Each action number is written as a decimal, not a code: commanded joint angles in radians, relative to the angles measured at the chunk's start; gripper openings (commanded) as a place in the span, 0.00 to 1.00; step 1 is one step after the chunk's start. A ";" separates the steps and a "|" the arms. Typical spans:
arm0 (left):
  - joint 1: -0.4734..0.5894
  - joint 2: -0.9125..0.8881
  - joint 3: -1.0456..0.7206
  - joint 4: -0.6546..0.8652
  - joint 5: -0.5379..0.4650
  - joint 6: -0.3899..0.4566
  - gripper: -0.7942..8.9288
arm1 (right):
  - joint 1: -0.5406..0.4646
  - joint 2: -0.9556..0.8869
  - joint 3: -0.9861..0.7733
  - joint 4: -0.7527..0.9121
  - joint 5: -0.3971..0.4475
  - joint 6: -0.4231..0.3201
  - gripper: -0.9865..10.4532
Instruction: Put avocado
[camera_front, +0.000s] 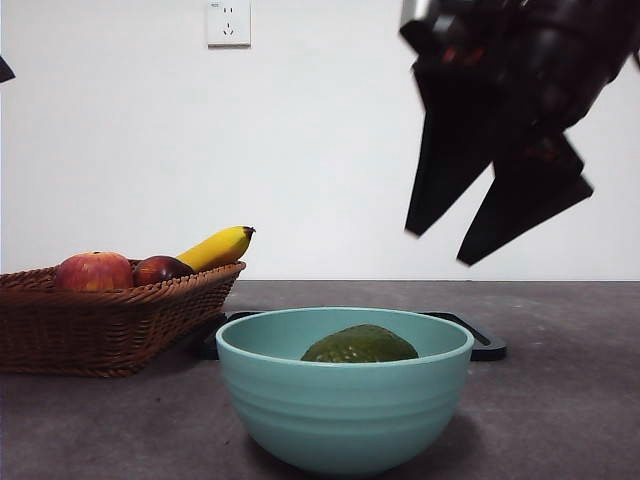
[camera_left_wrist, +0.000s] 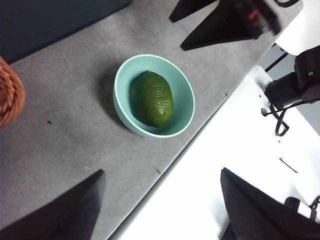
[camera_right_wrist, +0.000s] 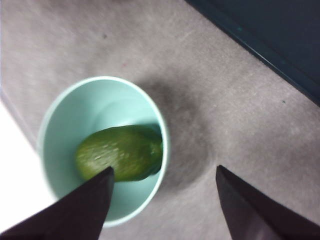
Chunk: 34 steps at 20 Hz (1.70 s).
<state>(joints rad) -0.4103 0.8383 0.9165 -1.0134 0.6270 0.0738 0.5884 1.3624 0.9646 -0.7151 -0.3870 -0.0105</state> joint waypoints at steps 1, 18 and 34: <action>-0.004 0.005 0.008 0.008 0.003 0.019 0.46 | 0.031 0.052 0.017 0.029 0.026 0.005 0.36; -0.004 0.005 0.008 0.012 0.003 0.019 0.46 | 0.110 0.229 0.017 0.154 0.126 0.006 0.14; -0.004 0.005 0.008 0.014 0.003 0.019 0.46 | 0.063 0.220 0.231 0.037 0.105 0.063 0.10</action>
<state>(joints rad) -0.4103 0.8383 0.9165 -1.0061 0.6270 0.0811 0.6479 1.5719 1.1767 -0.6807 -0.2832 0.0414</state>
